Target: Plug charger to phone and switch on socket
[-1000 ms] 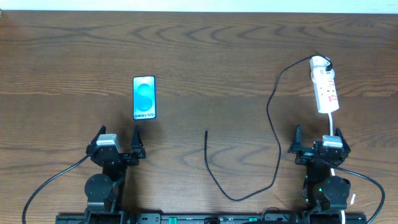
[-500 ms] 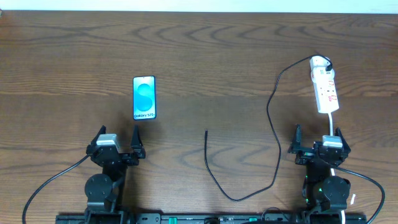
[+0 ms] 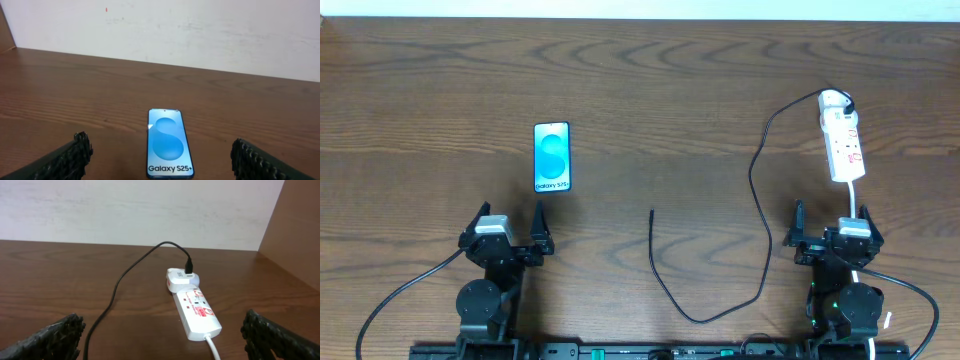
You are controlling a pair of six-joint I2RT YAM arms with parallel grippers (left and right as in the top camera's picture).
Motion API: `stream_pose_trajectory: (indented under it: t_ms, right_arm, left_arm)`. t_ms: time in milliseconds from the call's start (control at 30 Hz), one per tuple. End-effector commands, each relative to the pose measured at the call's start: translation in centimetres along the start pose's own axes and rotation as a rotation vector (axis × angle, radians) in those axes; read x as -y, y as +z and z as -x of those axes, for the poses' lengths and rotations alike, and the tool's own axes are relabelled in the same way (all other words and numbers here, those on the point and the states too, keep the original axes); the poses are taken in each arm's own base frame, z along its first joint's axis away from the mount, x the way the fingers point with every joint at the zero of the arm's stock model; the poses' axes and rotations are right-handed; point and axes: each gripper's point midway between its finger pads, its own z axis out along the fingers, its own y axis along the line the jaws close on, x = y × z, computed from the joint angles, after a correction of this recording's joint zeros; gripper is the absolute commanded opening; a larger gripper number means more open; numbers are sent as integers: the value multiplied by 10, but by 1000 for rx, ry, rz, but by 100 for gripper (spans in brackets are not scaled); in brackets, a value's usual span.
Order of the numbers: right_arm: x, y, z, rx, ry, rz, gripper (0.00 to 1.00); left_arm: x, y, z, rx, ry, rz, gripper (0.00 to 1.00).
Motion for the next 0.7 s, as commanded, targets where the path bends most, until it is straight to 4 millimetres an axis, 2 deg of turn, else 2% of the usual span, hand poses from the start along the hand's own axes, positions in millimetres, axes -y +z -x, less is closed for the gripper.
stream_pose_trajectory:
  t_ms: [0, 267, 667]
  right_arm:
    - [1, 0, 0, 4, 13, -9, 99]
    - [1, 0, 0, 4, 13, -10, 99]
    - [1, 0, 0, 4, 13, -9, 99]
  left_arm:
    - [-4, 1, -16, -47, 12, 22, 91]
    - [-3, 0, -13, -41, 11, 14, 91]
    - [6, -15, 59, 37, 8, 2, 91]
